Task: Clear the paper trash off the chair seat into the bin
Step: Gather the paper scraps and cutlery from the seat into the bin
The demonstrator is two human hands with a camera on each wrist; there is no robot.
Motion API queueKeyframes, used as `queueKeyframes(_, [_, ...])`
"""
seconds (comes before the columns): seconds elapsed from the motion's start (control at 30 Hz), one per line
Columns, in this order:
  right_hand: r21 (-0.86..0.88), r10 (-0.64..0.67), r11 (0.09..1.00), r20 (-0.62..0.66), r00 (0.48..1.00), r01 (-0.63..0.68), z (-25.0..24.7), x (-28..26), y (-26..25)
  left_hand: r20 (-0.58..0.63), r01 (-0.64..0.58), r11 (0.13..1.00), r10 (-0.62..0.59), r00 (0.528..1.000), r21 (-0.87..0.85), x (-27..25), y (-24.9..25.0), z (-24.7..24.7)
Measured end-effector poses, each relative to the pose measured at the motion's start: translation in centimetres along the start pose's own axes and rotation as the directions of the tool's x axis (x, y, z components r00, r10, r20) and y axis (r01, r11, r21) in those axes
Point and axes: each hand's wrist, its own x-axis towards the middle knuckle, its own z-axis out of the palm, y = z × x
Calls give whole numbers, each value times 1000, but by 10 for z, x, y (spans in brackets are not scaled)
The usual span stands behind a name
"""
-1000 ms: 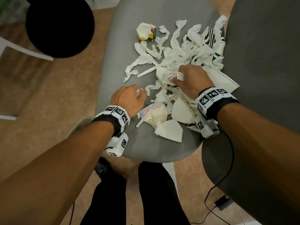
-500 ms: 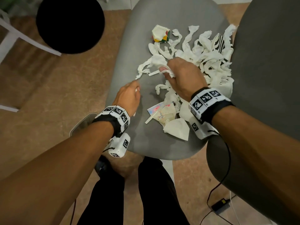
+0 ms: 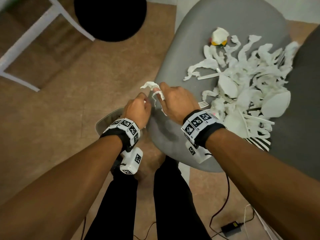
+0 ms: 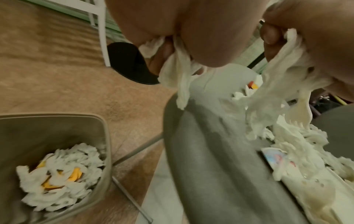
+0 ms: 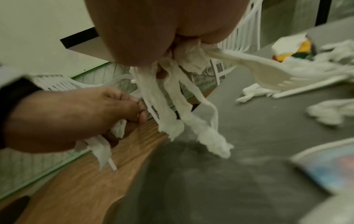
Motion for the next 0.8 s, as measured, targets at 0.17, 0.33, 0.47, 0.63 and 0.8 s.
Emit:
queueKeyframes(0.17, [167, -26, 985, -19, 999, 29, 22, 25, -63, -21, 143, 983, -146, 989, -112, -14, -56, -26])
queueKeyframes(0.33, [361, -30, 932, 21, 999, 20, 60, 52, -133, -6, 317, 882, -341, 940, -349, -21, -117, -42])
queueKeyframes(0.47, [542, 52, 831, 146, 988, -124, 103, 65, -161, 177, 437, 758, -405, 897, -484, -17, -162, -40])
queueKeyframes(0.63, [652, 268, 650, 285, 920, -391, 159, 70, -158, 290, 560, 587, -494, 820, -585, -8, -191, -28])
queueKeyframes(0.8, [554, 292, 623, 490, 822, -552, 203, 71, -136, 307, 568, 690, -479, 823, -448, 17, -248, 19])
